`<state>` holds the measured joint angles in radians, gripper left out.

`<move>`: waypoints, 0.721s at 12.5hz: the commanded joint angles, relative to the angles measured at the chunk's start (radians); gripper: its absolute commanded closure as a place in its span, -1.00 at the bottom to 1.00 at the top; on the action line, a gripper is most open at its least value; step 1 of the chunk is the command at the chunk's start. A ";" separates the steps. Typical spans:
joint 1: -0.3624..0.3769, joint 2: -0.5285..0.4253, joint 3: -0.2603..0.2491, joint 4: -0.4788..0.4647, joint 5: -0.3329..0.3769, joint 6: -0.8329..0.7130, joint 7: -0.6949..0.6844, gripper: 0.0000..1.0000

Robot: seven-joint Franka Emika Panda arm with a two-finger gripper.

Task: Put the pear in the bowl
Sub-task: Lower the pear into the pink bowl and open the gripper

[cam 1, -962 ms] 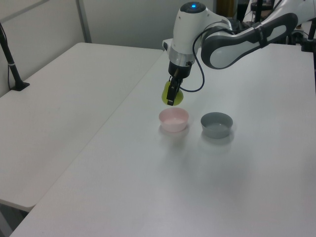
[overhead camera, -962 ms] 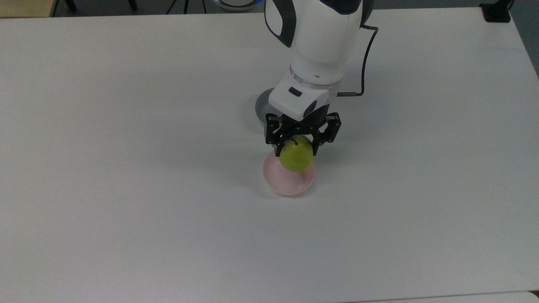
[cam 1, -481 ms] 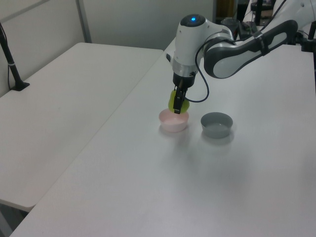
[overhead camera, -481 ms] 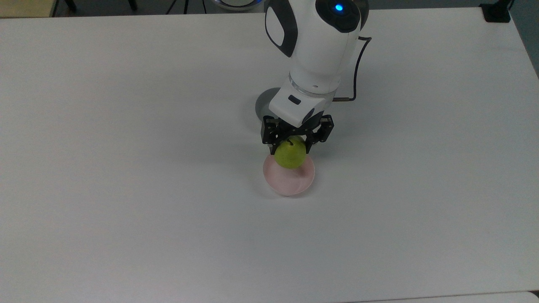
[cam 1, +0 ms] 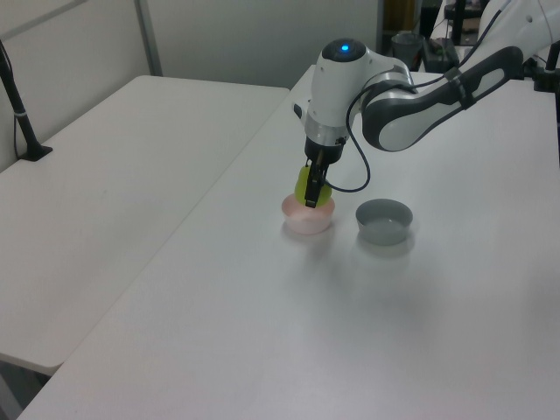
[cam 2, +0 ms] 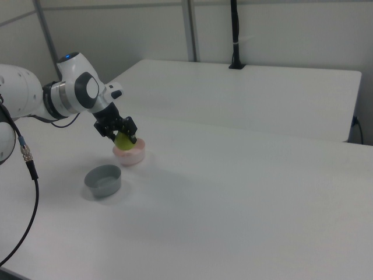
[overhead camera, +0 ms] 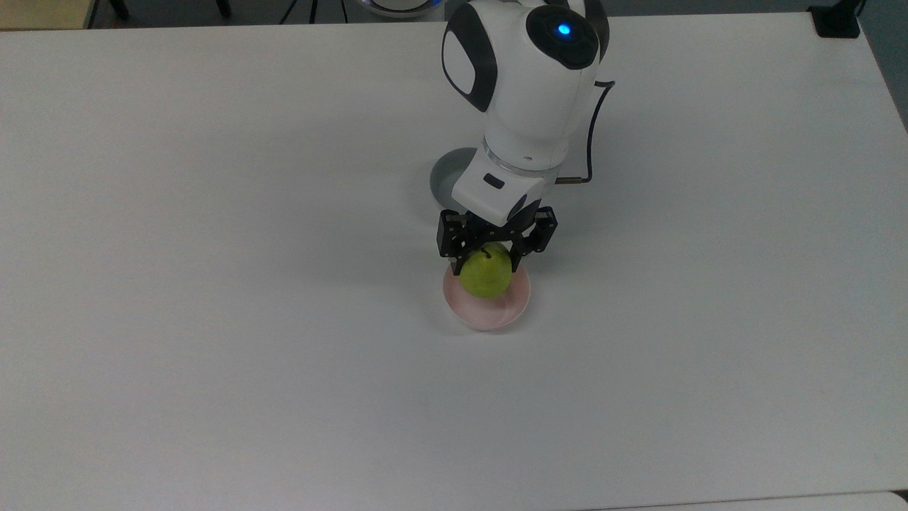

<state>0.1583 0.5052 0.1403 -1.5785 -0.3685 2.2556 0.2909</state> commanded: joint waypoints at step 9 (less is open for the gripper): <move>-0.002 0.006 -0.002 -0.020 -0.041 0.065 0.024 -0.63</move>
<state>0.1581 0.5196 0.1403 -1.5789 -0.3848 2.2902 0.2909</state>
